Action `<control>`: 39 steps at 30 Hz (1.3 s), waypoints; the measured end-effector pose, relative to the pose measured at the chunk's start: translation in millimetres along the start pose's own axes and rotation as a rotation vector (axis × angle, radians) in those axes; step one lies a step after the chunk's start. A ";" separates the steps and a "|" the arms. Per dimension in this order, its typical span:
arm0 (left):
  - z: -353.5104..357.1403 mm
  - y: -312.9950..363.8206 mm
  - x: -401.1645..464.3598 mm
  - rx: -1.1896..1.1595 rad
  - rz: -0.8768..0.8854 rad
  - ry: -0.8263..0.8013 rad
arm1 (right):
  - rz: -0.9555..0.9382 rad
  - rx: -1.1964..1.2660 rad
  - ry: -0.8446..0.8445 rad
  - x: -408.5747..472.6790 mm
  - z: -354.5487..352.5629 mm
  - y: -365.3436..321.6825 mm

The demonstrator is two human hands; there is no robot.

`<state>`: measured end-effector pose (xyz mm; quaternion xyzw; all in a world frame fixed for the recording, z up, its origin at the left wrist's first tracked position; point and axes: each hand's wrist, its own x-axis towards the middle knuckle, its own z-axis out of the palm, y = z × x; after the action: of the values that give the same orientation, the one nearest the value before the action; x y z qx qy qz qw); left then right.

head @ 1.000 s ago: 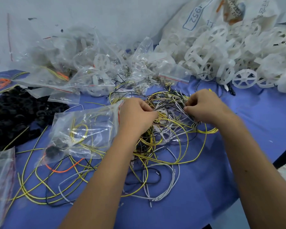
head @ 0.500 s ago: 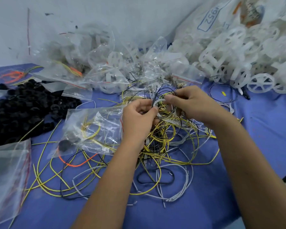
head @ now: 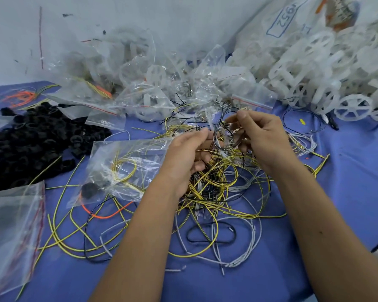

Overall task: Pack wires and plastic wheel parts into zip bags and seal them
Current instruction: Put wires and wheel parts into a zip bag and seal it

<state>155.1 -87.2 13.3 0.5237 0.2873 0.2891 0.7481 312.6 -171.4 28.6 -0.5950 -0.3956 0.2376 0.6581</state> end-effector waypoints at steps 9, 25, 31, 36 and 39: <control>-3.4 -1.0 0.6 -0.067 -0.011 -0.036 | 0.014 0.064 0.019 -3.4 1.3 1.1; -25.9 28.0 -6.6 0.079 0.392 0.203 | -0.294 -0.474 0.195 9.2 17.8 -22.0; -51.4 27.8 -12.4 -0.021 0.365 0.233 | -0.040 -0.166 -0.255 10.0 68.7 -27.2; -61.6 26.5 -17.9 -0.109 0.369 0.269 | 0.041 0.048 -0.303 2.3 88.5 -11.1; -54.8 21.4 -21.6 0.205 0.461 0.454 | 0.036 0.123 -0.163 0.1 88.3 -8.1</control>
<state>97.7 -63.1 20.6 0.5697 0.3480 0.5295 0.5234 240.5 -120.2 34.7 -0.5392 -0.4216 0.3208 0.6546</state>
